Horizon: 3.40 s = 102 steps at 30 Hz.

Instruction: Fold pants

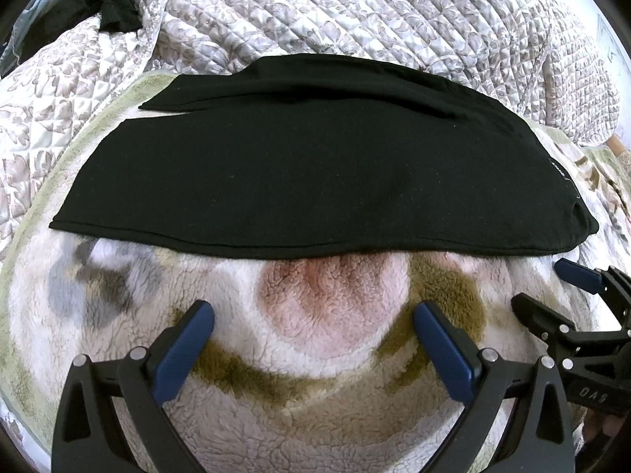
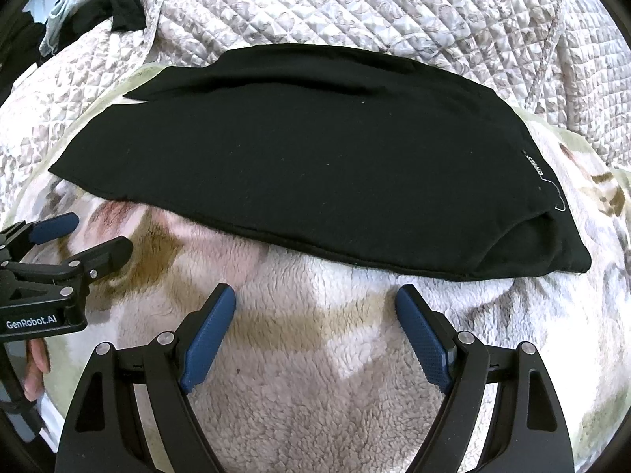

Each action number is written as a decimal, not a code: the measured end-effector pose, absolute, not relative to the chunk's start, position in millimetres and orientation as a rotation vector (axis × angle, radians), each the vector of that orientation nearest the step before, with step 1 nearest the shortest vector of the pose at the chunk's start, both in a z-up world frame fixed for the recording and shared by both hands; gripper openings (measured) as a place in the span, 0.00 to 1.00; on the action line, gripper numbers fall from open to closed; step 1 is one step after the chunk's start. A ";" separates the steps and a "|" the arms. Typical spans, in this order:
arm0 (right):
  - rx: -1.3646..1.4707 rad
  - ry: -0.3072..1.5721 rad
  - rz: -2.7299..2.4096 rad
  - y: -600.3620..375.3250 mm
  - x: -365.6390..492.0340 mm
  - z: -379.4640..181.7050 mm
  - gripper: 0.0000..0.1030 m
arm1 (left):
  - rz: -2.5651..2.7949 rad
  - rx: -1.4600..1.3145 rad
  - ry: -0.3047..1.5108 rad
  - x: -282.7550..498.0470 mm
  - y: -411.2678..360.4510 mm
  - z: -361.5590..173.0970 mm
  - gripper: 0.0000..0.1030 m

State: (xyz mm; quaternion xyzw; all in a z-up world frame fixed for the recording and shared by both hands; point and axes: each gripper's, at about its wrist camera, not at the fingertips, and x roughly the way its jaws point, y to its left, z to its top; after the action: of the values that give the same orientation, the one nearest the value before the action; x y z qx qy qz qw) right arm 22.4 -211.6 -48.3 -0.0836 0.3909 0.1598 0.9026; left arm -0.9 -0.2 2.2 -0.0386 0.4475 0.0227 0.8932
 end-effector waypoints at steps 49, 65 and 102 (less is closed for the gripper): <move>0.334 0.796 0.283 -346.6 56.5 -28.5 0.81 | 0.041 -0.447 0.850 9.0 84.8 13.4 0.89; 0.721 0.712 0.199 -402.9 97.6 -45.4 0.45 | 0.203 -0.653 0.726 25.4 147.1 9.8 0.47; 0.764 0.758 0.083 -457.4 -43.0 -55.5 0.01 | 0.241 -0.510 0.788 -123.1 112.3 42.0 0.04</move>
State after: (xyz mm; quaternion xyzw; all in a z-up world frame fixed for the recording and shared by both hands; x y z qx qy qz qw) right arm -43.0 -457.4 -55.5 0.3638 0.3611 0.0394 0.8577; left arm -123.1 112.3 42.0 -0.2453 0.3787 0.1160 0.8849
